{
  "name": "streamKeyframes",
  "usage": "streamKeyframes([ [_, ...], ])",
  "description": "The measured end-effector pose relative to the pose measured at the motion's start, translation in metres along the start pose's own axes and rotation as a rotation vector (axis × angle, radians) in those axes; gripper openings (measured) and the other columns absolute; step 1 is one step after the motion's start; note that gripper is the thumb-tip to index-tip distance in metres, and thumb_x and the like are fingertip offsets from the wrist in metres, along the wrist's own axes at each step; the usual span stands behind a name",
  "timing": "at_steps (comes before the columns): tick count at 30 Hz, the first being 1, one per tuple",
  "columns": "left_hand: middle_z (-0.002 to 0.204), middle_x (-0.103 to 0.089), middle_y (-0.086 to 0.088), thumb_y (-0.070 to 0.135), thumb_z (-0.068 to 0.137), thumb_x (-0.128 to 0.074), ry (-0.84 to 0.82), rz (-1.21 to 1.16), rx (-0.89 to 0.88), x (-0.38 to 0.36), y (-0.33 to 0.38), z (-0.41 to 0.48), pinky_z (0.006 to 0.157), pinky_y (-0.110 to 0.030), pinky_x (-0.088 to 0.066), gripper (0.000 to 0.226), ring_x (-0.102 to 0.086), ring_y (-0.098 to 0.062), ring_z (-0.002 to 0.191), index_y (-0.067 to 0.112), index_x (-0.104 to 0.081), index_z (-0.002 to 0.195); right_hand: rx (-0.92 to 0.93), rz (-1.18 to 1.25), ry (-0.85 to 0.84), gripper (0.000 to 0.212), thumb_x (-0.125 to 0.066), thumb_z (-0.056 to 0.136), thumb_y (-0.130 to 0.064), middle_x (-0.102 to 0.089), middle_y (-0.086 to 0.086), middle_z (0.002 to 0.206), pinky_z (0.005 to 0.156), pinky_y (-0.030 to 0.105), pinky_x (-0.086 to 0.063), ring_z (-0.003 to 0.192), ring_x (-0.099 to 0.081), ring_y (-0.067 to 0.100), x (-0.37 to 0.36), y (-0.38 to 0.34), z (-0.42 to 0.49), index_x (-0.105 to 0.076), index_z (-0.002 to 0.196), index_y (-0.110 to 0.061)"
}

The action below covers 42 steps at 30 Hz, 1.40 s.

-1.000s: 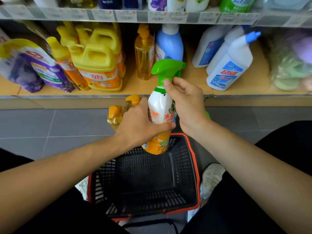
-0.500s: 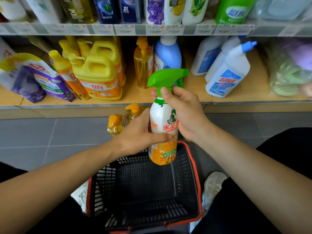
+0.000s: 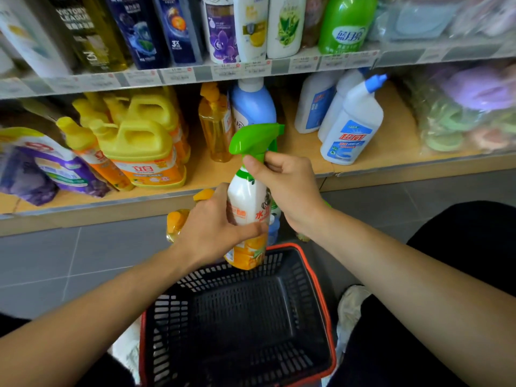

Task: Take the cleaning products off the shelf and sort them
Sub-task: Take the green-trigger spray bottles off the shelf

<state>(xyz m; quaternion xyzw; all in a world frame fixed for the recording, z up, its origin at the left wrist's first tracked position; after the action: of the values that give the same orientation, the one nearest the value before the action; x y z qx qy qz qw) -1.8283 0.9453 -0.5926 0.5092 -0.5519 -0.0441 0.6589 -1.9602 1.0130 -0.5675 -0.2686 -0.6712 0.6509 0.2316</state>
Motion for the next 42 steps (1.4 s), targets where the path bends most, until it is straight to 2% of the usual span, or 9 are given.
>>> streamKeyframes([
  [5,0.11,-0.075,0.001,0.054,0.056,-0.085,-0.095,-0.307,-0.011,0.006,-0.002,0.01,0.09,-0.051,-0.057,0.08,-0.072,-0.019,0.101,0.021,-0.057,0.124,-0.052,0.06,-0.133,0.031,-0.054,0.103,-0.011,-0.065,0.017,0.132,0.112,0.046,-0.044,0.127,-0.059,0.025,-0.008,-0.004,0.002,-0.062,0.129,0.002],
  [10,0.114,-0.075,-0.002,0.024,0.065,-0.088,-0.114,-0.437,-0.051,0.008,0.005,0.016,0.092,-0.044,-0.058,0.068,-0.071,-0.019,0.106,0.016,-0.059,0.125,-0.119,0.134,-0.17,0.039,-0.047,0.106,-0.014,-0.055,0.012,0.146,0.118,0.044,-0.036,0.137,-0.05,0.024,-0.014,-0.008,0.006,-0.052,0.142,0.0],
  [14,0.109,-0.075,0.007,0.015,0.066,-0.091,-0.105,-0.458,-0.097,0.012,0.012,0.019,0.079,-0.021,-0.056,0.066,-0.071,-0.007,0.1,0.017,-0.058,0.123,-0.156,0.263,-0.166,0.038,-0.054,0.102,-0.01,-0.059,0.02,0.138,0.114,0.045,-0.041,0.131,-0.056,0.03,-0.012,-0.012,0.008,-0.054,0.138,0.003],
  [20,0.111,-0.072,0.0,0.008,0.066,-0.092,0.015,-0.384,-0.068,0.023,0.01,0.029,0.079,-0.021,-0.056,0.067,-0.069,-0.012,0.099,0.014,-0.059,0.125,-0.148,0.254,-0.116,0.025,-0.069,0.092,-0.011,-0.076,-0.002,0.104,0.076,0.023,-0.054,0.089,-0.07,0.004,0.001,-0.016,0.017,-0.072,0.116,-0.011],
  [25,0.108,-0.076,-0.002,0.014,0.058,-0.094,-0.109,-0.515,-0.016,0.02,0.001,0.03,0.081,-0.03,-0.058,0.07,-0.072,-0.017,0.101,0.019,-0.064,0.12,-0.185,0.18,0.042,0.009,-0.076,0.086,-0.017,-0.076,0.006,0.089,0.09,0.038,-0.058,0.084,-0.071,0.012,0.024,-0.01,0.025,-0.072,0.085,-0.01],
  [28,0.112,-0.076,-0.006,0.022,0.057,-0.09,-0.222,-0.598,-0.001,0.018,0.0,0.025,0.089,-0.044,-0.06,0.067,-0.072,-0.026,0.107,0.019,-0.065,0.12,0.041,0.1,0.018,0.021,-0.075,0.086,-0.008,-0.073,0.005,0.097,0.09,0.042,-0.055,0.092,-0.067,0.02,0.037,-0.037,0.034,-0.066,0.102,-0.017],
  [31,0.117,-0.073,-0.015,0.009,0.066,-0.084,-0.332,-0.646,-0.028,0.017,0.0,0.021,0.096,-0.05,-0.056,0.061,-0.068,-0.037,0.112,0.01,-0.063,0.124,0.304,-0.012,-0.156,0.04,-0.069,0.09,-0.005,-0.069,-0.003,0.085,0.073,0.027,-0.053,0.077,-0.063,0.012,0.034,-0.069,0.035,-0.062,0.124,-0.025],
  [36,0.124,-0.069,-0.021,0.009,0.07,-0.078,-0.461,-0.701,-0.016,0.013,-0.001,0.018,0.097,-0.048,-0.054,0.064,-0.065,-0.039,0.116,0.005,-0.057,0.13,0.479,-0.259,-0.128,0.029,-0.069,0.09,0.0,-0.064,-0.004,0.083,0.074,0.019,-0.051,0.074,-0.061,0.002,0.034,-0.086,0.034,-0.068,0.116,-0.012],
  [42,0.119,-0.072,-0.011,0.037,0.065,-0.083,-0.16,-0.689,-0.055,0.03,0.001,0.033,0.093,-0.046,-0.057,0.07,-0.067,-0.034,0.114,0.014,-0.059,0.127,0.56,-0.289,-0.016,0.03,-0.073,0.087,-0.003,-0.066,-0.014,0.084,0.077,0.014,-0.051,0.076,-0.062,-0.005,0.027,-0.096,0.031,-0.069,0.115,-0.013],
])
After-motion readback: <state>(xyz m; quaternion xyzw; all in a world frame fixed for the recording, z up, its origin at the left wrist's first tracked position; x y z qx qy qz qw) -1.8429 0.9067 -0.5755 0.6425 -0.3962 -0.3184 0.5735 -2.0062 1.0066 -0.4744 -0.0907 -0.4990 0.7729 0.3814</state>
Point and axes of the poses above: each hand's wrist, its own z-axis towards the middle knuckle, its own x-axis out of the back of the hand, y = z × x, the point moved 7 cm from there along z, towards the middle knuckle
